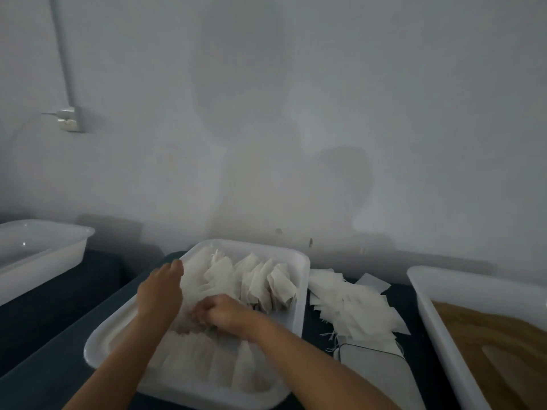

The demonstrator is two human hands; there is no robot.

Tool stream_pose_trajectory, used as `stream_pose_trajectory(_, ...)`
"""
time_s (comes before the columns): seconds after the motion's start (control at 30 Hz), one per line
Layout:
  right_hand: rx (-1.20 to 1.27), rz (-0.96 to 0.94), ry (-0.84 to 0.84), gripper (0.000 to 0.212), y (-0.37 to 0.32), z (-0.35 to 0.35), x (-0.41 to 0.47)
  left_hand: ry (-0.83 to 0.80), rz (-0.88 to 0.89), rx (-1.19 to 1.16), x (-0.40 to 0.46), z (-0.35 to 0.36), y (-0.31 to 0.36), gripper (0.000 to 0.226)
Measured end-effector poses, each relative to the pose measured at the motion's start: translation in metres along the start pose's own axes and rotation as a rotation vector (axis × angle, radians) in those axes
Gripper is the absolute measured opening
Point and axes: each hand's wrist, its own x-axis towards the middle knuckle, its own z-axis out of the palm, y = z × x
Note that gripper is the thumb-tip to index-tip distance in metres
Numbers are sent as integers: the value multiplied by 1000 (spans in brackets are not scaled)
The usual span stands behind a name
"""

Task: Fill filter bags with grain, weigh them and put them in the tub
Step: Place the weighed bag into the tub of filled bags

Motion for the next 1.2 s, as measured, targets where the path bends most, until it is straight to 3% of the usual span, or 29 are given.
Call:
stream_pose_trajectory(0.1, 177, -28, 51, 27, 2, -47, -30, 9, 10, -195, -2, -6, 22, 12)
stream_pose_trajectory(0.23, 359, -33, 175, 22, 19, -114, -80, -25, 52, -297, -4, -7, 67, 12)
stream_pose_trajectory(0.37, 386, 63, 474, 24, 55, -162, -108, -63, 90, -380, -8, -3, 108, 12)
stream_pose_trajectory(0.5, 49, 225, 745, 19, 114, -187, -110, -130, 111, -415, -16, 7, 134, 13)
stream_pose_trajectory(0.6, -261, 356, 687, 19, 147, -193, -102, -196, 118, -404, -21, 18, 140, 13)
stream_pose_trajectory(0.73, -477, 474, 546, 34, 161, -188, -84, -234, 120, -374, -22, 28, 139, 13)
stream_pose_trajectory(0.83, -562, 480, 592, 10, 167, -186, -74, -247, 136, -366, -22, 33, 135, 12)
stream_pose_trajectory(0.93, -620, 494, 660, 37, 171, -188, -72, -263, 148, -355, -22, 37, 133, 14)
stream_pose_trajectory(1.2, -469, 301, 952, 34, 142, -219, -113, -211, 171, -375, -25, 29, 149, 8)
